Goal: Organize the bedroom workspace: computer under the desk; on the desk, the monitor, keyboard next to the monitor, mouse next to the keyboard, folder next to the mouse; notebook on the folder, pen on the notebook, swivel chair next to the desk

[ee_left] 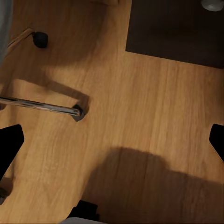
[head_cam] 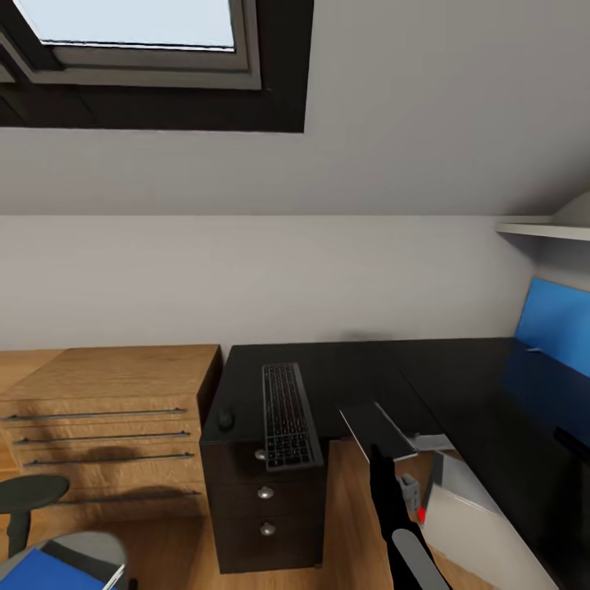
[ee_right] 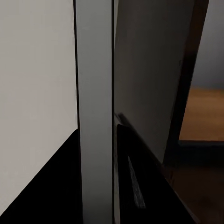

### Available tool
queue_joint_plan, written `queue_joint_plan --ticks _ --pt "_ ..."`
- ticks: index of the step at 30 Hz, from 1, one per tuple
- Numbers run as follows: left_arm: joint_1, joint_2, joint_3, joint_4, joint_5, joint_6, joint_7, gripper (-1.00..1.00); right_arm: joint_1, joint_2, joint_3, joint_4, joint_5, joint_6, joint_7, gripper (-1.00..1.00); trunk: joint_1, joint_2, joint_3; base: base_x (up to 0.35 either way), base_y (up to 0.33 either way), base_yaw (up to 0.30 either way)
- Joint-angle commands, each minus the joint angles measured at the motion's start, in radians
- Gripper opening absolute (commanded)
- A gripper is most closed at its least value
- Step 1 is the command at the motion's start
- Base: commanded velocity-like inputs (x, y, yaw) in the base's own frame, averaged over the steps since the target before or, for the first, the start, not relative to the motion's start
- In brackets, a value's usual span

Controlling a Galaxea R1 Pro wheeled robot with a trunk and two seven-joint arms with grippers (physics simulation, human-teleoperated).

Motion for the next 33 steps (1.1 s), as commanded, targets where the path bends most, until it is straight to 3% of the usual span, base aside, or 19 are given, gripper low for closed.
queue_joint_plan --ticks 1,29,33 --pt "0.000 0.000 -0.002 -0.002 0.009 0.002 0.005 1.00 -0.001 -0.001 0.003 0.001 -0.011 -0.005 0.008 -1.00 0.001 -0.001 -0.001 0.252 0.000 0.000" --pt "0.000 -0.001 -0.002 -0.012 0.012 0.002 0.004 1.00 -0.001 -0.001 0.003 0.001 -0.010 -0.006 0.005 -1.00 0.001 -0.001 -0.001 0.146 0.000 0.000" --pt "0.000 -0.003 0.000 -0.017 0.013 0.004 0.010 1.00 -0.002 -0.001 0.003 0.001 -0.010 -0.005 -0.012 -1.00 0.016 -0.029 -0.013 0.003 0.000 0.000"
